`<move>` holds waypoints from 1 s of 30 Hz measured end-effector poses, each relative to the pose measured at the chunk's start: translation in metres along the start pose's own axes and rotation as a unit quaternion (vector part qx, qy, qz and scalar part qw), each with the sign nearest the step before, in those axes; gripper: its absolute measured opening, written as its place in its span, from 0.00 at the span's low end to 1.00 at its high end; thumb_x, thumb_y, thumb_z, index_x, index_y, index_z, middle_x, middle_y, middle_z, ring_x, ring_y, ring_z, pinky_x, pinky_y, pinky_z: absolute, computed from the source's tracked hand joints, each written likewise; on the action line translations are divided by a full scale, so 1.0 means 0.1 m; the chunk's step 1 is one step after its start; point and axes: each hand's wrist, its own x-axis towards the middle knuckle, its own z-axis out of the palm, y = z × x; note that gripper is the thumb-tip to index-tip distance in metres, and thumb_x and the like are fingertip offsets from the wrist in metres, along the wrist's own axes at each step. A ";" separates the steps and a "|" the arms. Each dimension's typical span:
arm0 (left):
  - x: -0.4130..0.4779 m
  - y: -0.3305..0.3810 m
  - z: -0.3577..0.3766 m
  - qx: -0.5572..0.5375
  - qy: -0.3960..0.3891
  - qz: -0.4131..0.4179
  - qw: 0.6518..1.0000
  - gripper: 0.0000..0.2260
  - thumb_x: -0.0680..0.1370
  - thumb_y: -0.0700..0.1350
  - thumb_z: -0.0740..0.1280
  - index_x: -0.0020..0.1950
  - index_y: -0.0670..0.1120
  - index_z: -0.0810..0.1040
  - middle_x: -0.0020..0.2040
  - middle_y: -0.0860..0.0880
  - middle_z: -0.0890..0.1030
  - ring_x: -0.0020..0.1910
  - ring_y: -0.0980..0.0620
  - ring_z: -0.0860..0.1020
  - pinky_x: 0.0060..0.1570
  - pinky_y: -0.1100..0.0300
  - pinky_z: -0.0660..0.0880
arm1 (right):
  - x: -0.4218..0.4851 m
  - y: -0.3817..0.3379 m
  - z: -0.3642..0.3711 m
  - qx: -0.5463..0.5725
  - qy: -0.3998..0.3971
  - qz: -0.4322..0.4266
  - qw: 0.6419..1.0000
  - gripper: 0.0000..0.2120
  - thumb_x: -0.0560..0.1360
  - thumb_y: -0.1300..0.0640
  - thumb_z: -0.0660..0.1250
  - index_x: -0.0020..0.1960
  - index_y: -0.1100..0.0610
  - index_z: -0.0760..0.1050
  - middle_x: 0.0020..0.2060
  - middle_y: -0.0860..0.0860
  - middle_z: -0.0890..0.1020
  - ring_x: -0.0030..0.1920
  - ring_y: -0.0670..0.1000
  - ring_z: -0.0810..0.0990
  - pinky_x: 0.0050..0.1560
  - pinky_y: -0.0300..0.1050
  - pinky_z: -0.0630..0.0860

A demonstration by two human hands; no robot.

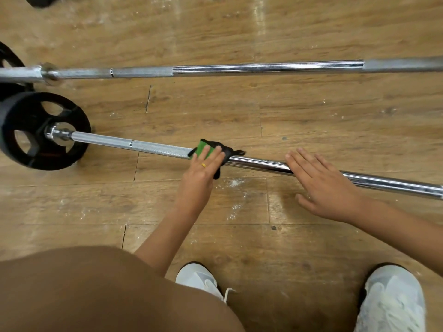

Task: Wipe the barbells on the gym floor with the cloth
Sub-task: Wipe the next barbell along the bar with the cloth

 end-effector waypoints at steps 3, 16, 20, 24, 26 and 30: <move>-0.04 -0.07 0.02 -0.014 -0.001 0.008 1.000 0.35 0.72 0.21 0.62 0.76 0.45 0.70 0.76 0.48 0.69 0.78 0.51 0.59 0.75 0.42 0.61 | -0.01 -0.04 0.01 0.006 -0.001 0.015 1.000 0.44 0.71 0.44 0.61 0.81 0.61 0.51 0.79 0.58 0.60 0.80 0.57 0.54 0.77 0.54 0.52; -0.06 0.02 0.01 -0.061 -0.007 -0.053 0.997 0.29 0.76 0.24 0.61 0.75 0.43 0.71 0.76 0.44 0.70 0.78 0.40 0.62 0.75 0.36 0.60 | -0.09 -0.14 -0.01 0.045 0.000 0.023 0.999 0.42 0.73 0.41 0.58 0.82 0.58 0.52 0.81 0.55 0.56 0.81 0.53 0.47 0.79 0.53 0.48; 0.05 -0.08 -0.05 -0.041 -0.034 -0.036 0.998 0.21 0.81 0.32 0.60 0.74 0.42 0.70 0.74 0.42 0.72 0.76 0.38 0.65 0.72 0.35 0.64 | -0.16 -0.18 -0.01 0.038 -0.005 0.018 0.999 0.44 0.73 0.42 0.60 0.82 0.58 0.50 0.81 0.54 0.54 0.81 0.53 0.46 0.79 0.54 0.48; -0.07 -0.14 -0.05 -0.026 -0.065 0.005 0.998 0.24 0.83 0.46 0.65 0.79 0.47 0.65 0.81 0.43 0.58 0.81 0.41 0.54 0.76 0.41 0.51 | -0.24 -0.26 -0.01 0.047 -0.006 0.021 0.999 0.43 0.72 0.42 0.58 0.82 0.57 0.49 0.81 0.54 0.54 0.81 0.53 0.46 0.79 0.53 0.47; -0.16 -0.20 -0.06 -0.009 -0.069 0.023 0.997 0.25 0.83 0.45 0.64 0.80 0.48 0.63 0.82 0.45 0.57 0.81 0.42 0.53 0.77 0.41 0.52 | -0.28 -0.29 0.00 0.049 -0.006 0.019 0.999 0.43 0.72 0.42 0.56 0.82 0.57 0.49 0.81 0.54 0.54 0.81 0.53 0.46 0.79 0.53 0.46; -0.26 -0.28 -0.12 -0.020 -0.057 0.037 0.997 0.24 0.81 0.31 0.63 0.77 0.43 0.67 0.78 0.43 0.65 0.79 0.41 0.60 0.75 0.39 0.61 | -0.36 -0.35 0.03 0.050 -0.002 0.011 0.999 0.42 0.73 0.43 0.56 0.82 0.58 0.49 0.81 0.54 0.53 0.81 0.54 0.46 0.78 0.53 0.48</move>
